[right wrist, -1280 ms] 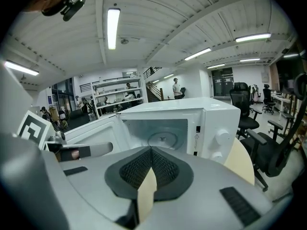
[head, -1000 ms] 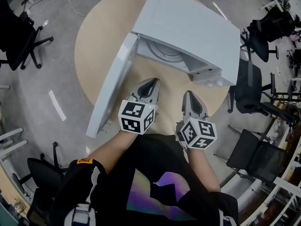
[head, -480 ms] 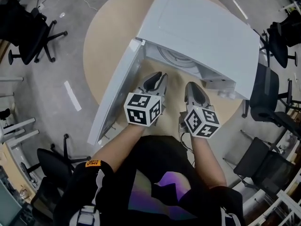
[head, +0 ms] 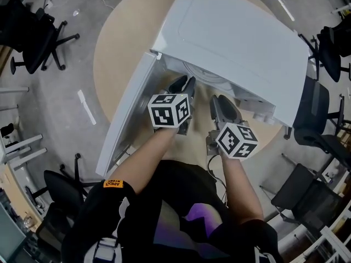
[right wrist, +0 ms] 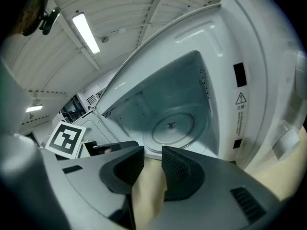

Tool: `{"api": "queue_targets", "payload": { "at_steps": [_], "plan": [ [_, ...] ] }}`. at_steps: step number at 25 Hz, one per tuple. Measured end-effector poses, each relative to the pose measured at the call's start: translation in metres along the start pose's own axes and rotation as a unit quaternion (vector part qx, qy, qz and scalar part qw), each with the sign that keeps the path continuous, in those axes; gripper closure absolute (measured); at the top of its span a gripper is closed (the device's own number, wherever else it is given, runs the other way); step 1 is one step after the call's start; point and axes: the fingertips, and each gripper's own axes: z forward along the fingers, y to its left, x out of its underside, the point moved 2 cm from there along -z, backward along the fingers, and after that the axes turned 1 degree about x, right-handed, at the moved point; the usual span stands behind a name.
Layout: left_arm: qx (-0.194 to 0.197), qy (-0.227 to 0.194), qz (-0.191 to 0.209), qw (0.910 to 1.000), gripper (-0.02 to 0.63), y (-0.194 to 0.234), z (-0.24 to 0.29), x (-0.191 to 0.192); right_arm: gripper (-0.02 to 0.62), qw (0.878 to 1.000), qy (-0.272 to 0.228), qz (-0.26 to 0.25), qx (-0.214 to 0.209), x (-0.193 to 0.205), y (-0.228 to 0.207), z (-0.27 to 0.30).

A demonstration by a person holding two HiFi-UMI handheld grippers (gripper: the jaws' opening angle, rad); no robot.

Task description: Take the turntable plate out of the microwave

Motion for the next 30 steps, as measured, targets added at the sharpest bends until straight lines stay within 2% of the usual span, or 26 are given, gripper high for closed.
{"api": "queue_targets", "payload": {
  "at_steps": [8, 19, 24, 30],
  "plan": [
    [-0.024, 0.007, -0.065, 0.9976, 0.471, 0.02, 0.028, -0.002, 0.499, 1.0, 0.016, 0.004, -0.011, 0.0, -0.007, 0.015],
    [-0.026, -0.009, -0.155, 0.9876, 0.471, 0.033, 0.042, -0.009, 0.499, 0.999, 0.028, 0.011, -0.021, 0.003, -0.013, 0.031],
    [-0.018, -0.009, -0.197, 0.9802, 0.472, 0.036, 0.04, -0.008, 0.499, 0.998, 0.034, 0.045, -0.024, 0.004, -0.019, 0.041],
    [-0.01, -0.01, -0.214, 0.9766, 0.486, 0.033, 0.038, -0.005, 0.499, 0.992, 0.05, 0.105, -0.038, 0.012, -0.021, 0.053]
  ]
}}
